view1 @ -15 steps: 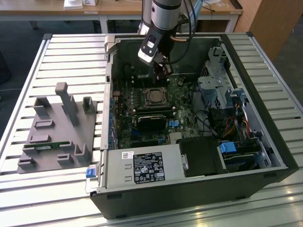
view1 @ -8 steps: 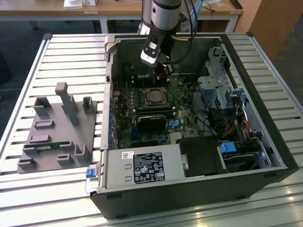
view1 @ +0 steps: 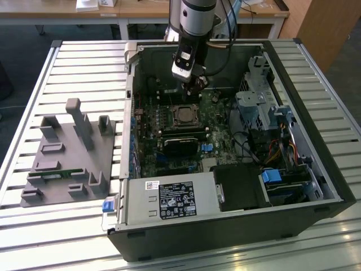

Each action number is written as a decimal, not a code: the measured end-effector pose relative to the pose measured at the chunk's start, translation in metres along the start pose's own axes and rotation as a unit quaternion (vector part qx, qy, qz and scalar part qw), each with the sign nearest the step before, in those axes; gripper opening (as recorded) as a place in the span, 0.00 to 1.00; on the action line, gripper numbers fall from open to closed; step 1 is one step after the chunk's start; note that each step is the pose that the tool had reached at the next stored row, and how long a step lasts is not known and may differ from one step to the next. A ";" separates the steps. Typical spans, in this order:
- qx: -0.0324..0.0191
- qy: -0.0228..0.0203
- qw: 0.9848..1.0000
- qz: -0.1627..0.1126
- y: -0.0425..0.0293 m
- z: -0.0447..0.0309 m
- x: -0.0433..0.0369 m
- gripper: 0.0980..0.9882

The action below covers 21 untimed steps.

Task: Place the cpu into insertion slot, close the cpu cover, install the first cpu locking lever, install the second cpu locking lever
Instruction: 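Install the first cpu locking lever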

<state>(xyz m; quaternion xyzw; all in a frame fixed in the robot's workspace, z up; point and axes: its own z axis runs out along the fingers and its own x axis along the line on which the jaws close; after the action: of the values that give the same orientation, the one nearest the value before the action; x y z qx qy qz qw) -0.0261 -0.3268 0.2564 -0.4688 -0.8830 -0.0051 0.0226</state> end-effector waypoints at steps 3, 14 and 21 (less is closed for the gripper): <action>0.001 0.000 1.000 -0.011 0.0000 0.0000 0.0000 0.01; 0.002 -0.001 0.999 -0.047 0.0000 0.0000 0.0000 0.01; 0.003 -0.001 0.997 -0.073 0.0000 0.0000 0.0000 0.01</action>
<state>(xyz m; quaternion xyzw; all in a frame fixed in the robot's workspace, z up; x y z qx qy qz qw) -0.0261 -0.3268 0.2564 -0.4034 -0.9147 -0.0035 0.0229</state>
